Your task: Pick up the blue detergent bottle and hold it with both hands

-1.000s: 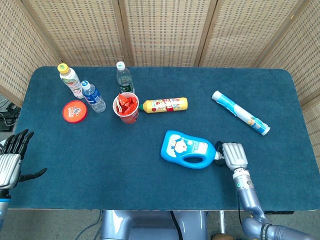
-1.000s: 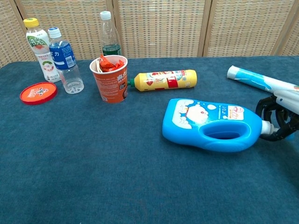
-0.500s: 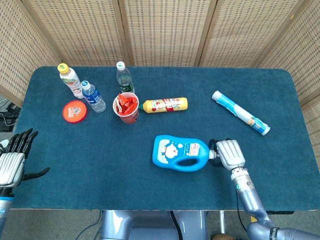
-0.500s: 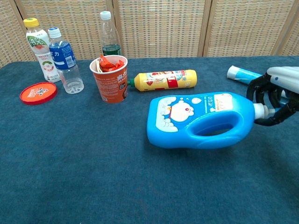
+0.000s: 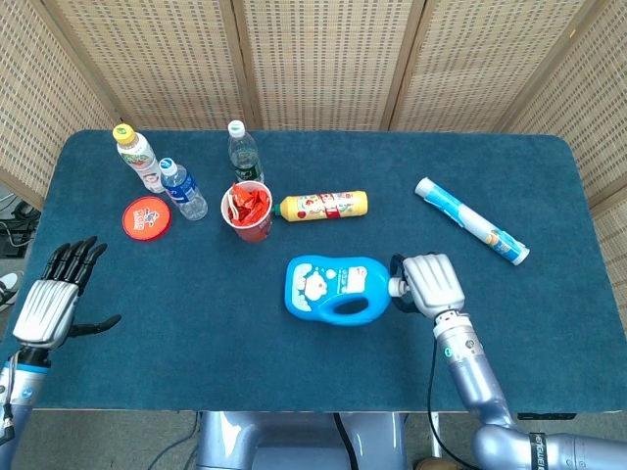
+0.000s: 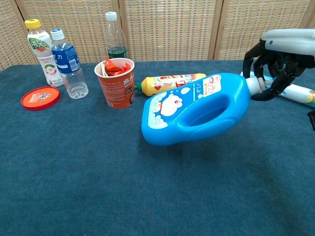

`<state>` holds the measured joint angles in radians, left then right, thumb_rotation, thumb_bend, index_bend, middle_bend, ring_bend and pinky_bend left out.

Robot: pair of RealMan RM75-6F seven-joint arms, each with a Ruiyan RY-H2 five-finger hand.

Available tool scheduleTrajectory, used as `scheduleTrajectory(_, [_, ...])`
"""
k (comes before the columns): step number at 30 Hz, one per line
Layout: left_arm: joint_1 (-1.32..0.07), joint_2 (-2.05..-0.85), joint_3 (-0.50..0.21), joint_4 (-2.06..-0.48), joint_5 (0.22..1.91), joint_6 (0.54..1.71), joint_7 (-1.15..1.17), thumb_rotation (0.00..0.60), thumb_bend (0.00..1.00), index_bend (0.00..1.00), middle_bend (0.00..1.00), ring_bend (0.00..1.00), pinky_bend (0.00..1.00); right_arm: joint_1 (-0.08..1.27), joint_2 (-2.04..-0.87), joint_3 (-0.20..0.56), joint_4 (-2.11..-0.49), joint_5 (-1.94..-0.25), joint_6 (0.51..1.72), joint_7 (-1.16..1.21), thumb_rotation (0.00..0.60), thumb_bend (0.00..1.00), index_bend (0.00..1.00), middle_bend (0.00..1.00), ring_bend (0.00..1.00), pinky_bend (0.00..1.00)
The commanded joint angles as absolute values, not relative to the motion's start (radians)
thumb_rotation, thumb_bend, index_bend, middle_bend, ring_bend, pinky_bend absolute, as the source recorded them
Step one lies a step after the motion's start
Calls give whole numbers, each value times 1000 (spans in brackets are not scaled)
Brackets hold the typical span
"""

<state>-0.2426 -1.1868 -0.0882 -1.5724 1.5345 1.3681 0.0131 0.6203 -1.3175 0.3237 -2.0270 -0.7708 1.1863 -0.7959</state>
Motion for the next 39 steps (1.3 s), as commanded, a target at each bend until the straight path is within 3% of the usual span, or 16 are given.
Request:
scheduleTrajectory(1, [-268, -1177, -99, -1601, 1543, 1349, 21, 600, 0, 0, 0, 0, 0, 708, -1321, 401, -2104, -586, 1233, -861, 600, 755, 714, 767, 767, 520])
scheduleTrajectory(13, [-384, -1214, -147, -1637, 1635, 1319, 34, 600, 0, 0, 0, 0, 2, 862, -1390, 577, -2116, -261, 1391, -857, 600, 791, 717, 769, 778, 563])
scheduleTrajectory(21, [-463, -1264, -186, -1667, 1674, 1303, 98, 600, 0, 28, 0, 1, 82, 972, -1485, 681, -2055, -120, 1564, -833, 600, 799, 710, 769, 781, 579])
scheduleTrajectory(27, [-527, -1362, -215, -1647, 1667, 1271, 184, 600, 0, 93, 7, 45, 137, 1017, -1534, 695, -2006, -73, 1613, -828, 600, 804, 709, 769, 785, 579])
scheduleTrajectory(39, [-648, -1558, -270, -1534, 1592, 1222, 331, 600, 0, 61, 13, 45, 142, 1027, -1558, 730, -2013, -5, 1631, -788, 600, 811, 709, 769, 787, 579])
